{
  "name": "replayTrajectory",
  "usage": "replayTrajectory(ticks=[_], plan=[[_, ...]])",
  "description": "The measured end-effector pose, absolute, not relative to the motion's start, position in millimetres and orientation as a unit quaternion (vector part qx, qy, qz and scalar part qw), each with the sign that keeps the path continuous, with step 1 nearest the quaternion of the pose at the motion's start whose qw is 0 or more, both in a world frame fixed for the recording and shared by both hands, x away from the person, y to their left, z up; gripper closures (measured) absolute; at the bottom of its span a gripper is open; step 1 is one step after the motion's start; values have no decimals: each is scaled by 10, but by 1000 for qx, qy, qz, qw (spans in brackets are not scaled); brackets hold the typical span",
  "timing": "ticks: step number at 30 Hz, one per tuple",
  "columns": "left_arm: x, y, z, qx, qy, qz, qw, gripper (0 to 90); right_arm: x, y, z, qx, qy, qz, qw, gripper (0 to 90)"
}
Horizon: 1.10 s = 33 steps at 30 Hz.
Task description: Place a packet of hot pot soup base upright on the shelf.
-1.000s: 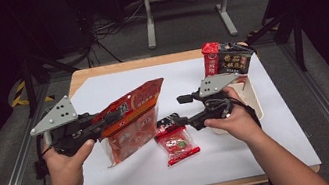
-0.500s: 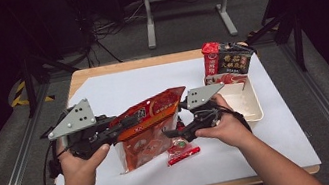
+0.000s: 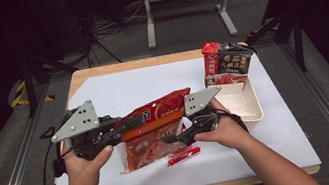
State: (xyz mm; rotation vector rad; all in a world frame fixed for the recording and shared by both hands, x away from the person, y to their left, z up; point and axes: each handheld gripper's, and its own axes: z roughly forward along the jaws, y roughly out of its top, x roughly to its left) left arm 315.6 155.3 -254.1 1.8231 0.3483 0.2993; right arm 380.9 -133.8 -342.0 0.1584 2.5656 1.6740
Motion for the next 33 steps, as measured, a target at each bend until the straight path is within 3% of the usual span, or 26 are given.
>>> replayTrajectory(ticks=[6, 18, 27, 33], plan=[[3170, 1575, -2555, 776, 160, 133, 596, 900, 3743, -1357, -3397, 34, 835, 549, 15, 675], [3209, 1587, -2577, 779, 167, 142, 587, 885, 3677, -1383, -3320, 42, 845, 532, 22, 701], [3331, 1580, -2650, 777, 213, 134, 577, 437, 3653, -1526, -3162, 63, 850, 521, 40, 702], [3360, 1652, -2658, 771, 221, 137, 581, 353, 3694, -1680, -3030, 82, 846, 524, 50, 703]])
